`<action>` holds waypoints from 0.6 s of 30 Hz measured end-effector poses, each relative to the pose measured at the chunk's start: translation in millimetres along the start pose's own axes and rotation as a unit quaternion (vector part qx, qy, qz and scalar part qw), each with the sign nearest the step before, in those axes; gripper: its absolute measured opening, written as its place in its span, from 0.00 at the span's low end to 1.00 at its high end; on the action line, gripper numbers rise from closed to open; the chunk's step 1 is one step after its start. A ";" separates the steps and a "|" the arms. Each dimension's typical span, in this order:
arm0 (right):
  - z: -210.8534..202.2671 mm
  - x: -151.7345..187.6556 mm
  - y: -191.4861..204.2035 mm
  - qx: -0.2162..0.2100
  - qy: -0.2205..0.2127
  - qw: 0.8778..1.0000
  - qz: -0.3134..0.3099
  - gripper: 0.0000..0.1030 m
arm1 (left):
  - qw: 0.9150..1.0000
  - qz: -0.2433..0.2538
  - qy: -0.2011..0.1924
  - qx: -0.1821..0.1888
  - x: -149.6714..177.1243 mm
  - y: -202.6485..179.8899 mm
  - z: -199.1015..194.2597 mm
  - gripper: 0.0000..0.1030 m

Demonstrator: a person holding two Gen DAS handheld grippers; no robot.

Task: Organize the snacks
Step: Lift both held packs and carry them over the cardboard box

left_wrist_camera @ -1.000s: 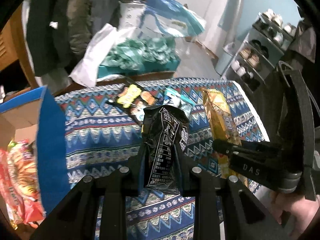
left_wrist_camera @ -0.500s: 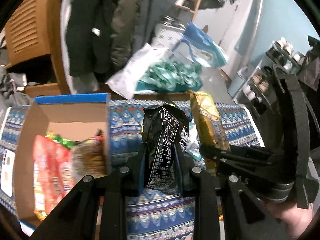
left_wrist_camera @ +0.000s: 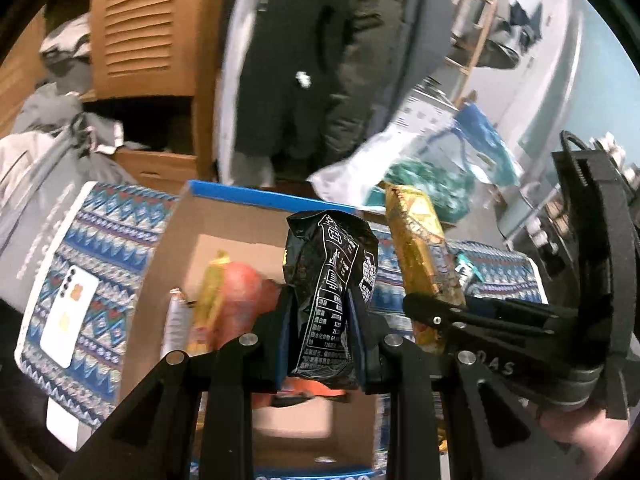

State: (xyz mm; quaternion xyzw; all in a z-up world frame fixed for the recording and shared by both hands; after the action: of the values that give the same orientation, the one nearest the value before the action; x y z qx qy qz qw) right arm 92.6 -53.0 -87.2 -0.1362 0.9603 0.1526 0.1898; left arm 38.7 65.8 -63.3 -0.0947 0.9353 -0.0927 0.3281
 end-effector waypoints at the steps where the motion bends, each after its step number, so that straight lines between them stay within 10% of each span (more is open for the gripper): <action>1: 1.8 -1.0 5.2 -0.001 0.001 1.000 -0.003 0.29 | 1.000 -0.005 0.000 -0.002 0.5 6.9 -0.5 0.25; 18: 64.2 -9.2 76.7 -0.008 0.045 0.999 -0.025 0.30 | 0.996 -0.068 0.010 -0.051 14.2 98.2 17.9 0.26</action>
State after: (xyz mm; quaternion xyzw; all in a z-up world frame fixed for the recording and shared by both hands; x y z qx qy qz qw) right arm 97.0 41.3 -121.6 -0.1682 0.9630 0.1489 0.1491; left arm 27.7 155.2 -108.6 -0.1741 0.9335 -0.0679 0.3059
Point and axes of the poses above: each gripper's, at about its wrist camera, not at the fingertips, and z roughly the way its jaws point, y to its left, x to its underside, the point moved 5 cm from there along z, roughly the way its jaws point, and after that the axes turned 1 degree about -x, right-handed, at the moved point
